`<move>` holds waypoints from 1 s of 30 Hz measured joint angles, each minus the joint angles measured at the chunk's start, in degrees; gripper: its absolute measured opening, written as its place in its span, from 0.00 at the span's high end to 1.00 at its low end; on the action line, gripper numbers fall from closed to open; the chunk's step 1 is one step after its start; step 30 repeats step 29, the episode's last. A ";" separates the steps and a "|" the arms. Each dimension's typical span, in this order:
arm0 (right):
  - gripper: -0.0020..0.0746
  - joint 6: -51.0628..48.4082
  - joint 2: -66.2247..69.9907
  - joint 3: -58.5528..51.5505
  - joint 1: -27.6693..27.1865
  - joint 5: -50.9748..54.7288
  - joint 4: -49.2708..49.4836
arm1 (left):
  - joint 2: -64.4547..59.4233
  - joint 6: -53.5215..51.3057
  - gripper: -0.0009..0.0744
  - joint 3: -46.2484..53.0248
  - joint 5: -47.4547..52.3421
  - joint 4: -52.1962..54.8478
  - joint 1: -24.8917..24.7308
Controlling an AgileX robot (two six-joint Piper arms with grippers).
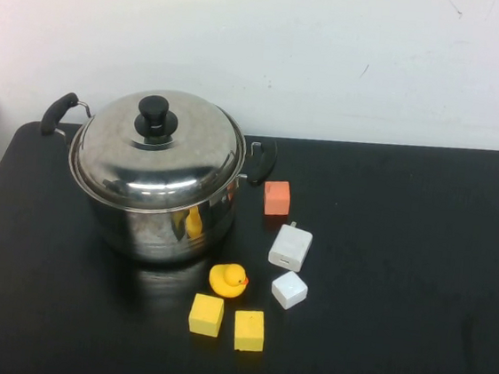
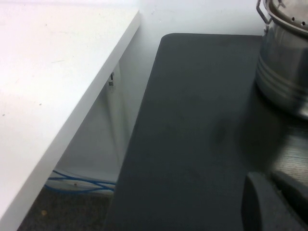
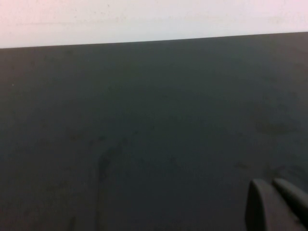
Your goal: Cover the pot
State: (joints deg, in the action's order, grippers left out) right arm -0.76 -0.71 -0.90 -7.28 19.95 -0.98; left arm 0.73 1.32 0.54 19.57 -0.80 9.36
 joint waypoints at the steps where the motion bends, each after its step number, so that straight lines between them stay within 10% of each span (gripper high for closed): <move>1: 0.98 0.00 0.00 0.00 0.00 0.00 0.00 | 0.00 0.00 0.99 0.00 0.00 0.00 -0.31; 30: 0.98 0.00 0.00 0.00 0.00 0.00 0.00 | 0.00 0.00 0.99 0.00 0.00 0.00 -5.59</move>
